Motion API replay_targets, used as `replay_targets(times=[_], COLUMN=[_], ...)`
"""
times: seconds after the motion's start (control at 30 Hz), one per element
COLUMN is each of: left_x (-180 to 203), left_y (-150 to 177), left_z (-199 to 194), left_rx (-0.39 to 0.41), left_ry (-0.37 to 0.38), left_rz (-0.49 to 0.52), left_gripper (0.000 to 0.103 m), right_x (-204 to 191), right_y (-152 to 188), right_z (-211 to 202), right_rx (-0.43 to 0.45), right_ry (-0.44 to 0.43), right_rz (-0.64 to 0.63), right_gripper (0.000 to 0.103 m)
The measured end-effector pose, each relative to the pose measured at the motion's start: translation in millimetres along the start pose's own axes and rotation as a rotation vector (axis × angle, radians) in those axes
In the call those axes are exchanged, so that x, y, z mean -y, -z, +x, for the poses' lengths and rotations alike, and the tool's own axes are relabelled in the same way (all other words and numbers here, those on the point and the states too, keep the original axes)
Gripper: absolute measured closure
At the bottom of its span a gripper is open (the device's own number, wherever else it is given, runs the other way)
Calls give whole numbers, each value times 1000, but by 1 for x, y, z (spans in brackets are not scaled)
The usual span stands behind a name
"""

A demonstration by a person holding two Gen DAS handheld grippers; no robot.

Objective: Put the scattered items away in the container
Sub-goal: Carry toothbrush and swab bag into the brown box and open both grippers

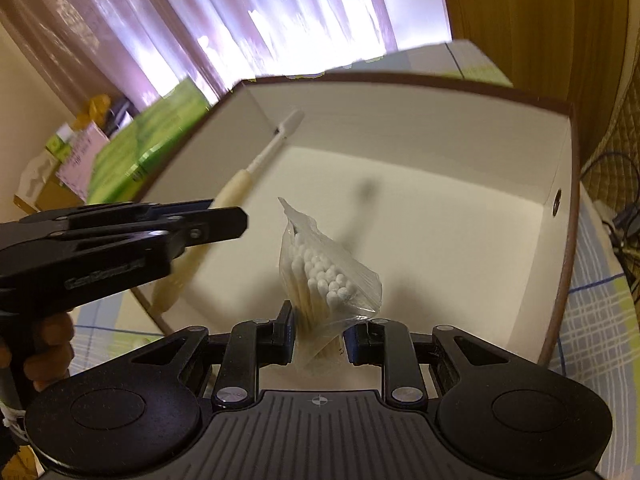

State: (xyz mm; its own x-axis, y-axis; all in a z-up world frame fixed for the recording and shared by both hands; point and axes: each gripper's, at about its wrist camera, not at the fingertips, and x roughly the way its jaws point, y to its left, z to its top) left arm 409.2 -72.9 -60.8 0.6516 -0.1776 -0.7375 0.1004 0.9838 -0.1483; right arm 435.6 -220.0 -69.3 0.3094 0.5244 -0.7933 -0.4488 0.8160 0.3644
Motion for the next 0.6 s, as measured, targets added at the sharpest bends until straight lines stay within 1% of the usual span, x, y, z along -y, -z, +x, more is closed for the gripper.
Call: replay_targets(times=[0.13,0.37,0.43,0.6], left_x=[-4,-5,-5,-5], left_y=[0,10,11,10], left_z=[27,45,43,30], left_rx=[-91,-208,-215,-202], left_ry=[-7,-6,-20,-58], left_rz=[-22,14,24,44], left_gripper=[86,85,86,85], right_x=[11,21,22,21], right_y=[-7,-17,-19,-21], right_z=[7,17,20,26], right_rx=[-39,-99,-116,-143], right_ry=[2,-11,-13,-34], right_rz=[19,44,50,63], right_gripper=[76,76,76,76])
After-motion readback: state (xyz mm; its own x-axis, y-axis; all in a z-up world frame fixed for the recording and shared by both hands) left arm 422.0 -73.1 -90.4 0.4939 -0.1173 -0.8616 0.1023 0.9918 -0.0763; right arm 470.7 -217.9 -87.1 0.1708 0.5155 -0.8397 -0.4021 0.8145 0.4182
